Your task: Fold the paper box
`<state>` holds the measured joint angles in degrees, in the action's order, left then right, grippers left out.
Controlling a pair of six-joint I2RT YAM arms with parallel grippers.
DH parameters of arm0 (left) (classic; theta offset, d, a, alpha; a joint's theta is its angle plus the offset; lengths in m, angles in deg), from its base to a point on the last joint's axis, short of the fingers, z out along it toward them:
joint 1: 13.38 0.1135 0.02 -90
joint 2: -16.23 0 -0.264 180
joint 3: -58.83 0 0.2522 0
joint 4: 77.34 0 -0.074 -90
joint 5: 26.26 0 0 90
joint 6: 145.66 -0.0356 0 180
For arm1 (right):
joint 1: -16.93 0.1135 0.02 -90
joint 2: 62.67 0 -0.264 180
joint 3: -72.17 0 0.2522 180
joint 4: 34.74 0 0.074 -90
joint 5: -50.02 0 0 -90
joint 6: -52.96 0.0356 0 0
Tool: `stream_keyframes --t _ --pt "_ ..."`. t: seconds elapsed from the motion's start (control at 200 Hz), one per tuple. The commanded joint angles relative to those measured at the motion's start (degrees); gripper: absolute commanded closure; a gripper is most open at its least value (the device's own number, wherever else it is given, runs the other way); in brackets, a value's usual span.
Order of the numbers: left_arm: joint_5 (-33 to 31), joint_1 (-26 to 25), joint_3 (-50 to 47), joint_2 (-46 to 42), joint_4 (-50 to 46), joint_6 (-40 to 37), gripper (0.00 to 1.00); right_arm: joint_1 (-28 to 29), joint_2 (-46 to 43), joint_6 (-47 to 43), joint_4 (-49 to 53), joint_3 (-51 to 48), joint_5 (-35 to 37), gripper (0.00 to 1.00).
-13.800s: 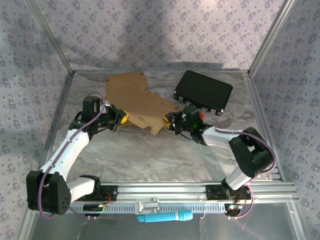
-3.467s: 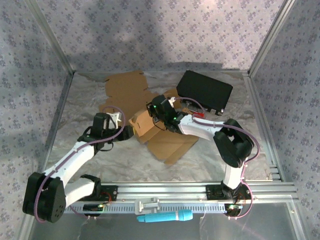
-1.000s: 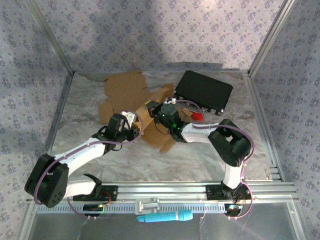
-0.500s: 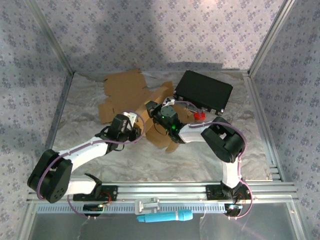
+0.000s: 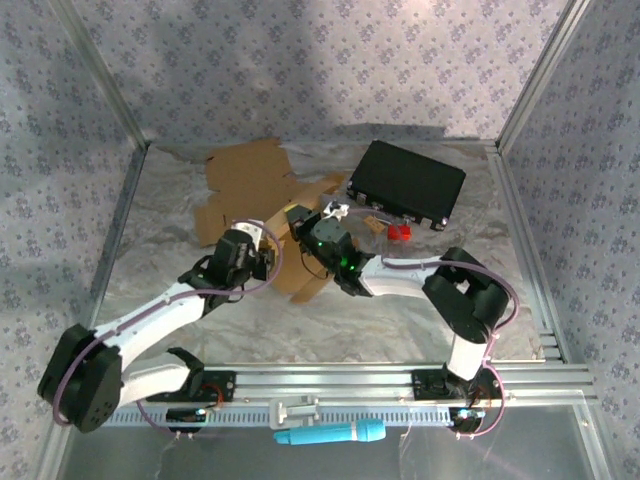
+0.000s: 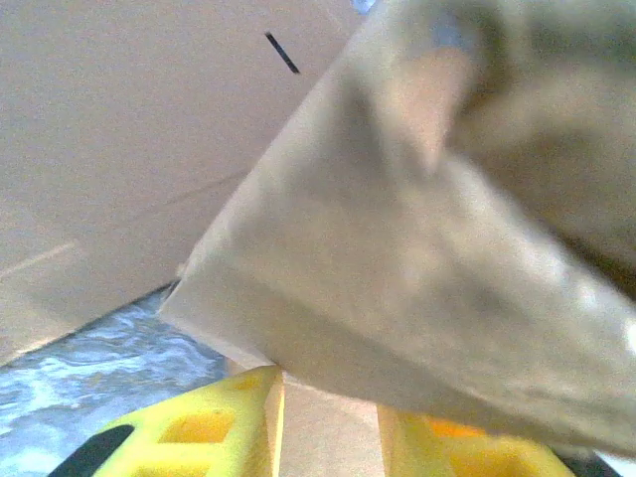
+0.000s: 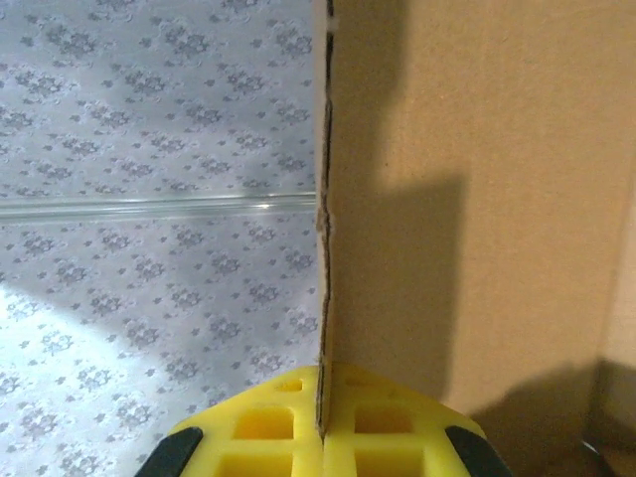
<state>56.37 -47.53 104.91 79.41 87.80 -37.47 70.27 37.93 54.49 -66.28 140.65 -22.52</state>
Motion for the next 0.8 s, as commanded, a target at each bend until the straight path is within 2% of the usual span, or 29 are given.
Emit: stream_keyframes --t 0.0,0.195,0.3,0.545,0.795 --pt "-2.3 0.0 -1.6 -3.8 -3.2 -1.3 0.69 2.5 -1.1 2.6 5.7 0.2 6.0 1.00" --pt "0.6 1.7 -4.4 -7.1 -4.7 -2.1 0.68 4.7 -1.8 3.9 12.5 0.0 11.3 1.00" --pt "2.9 2.7 -5.5 -7.0 -3.8 -2.1 0.70 4.6 -0.1 3.8 11.7 0.0 12.9 1.00" --pt "3.1 4.8 -6.0 -3.8 0.2 -1.3 0.71 3.7 3.6 2.9 11.5 3.1 12.3 1.00" --pt "4.2 7.2 -4.1 -0.2 2.8 -1.7 0.67 0.6 5.8 1.5 14.0 7.4 10.0 1.00"
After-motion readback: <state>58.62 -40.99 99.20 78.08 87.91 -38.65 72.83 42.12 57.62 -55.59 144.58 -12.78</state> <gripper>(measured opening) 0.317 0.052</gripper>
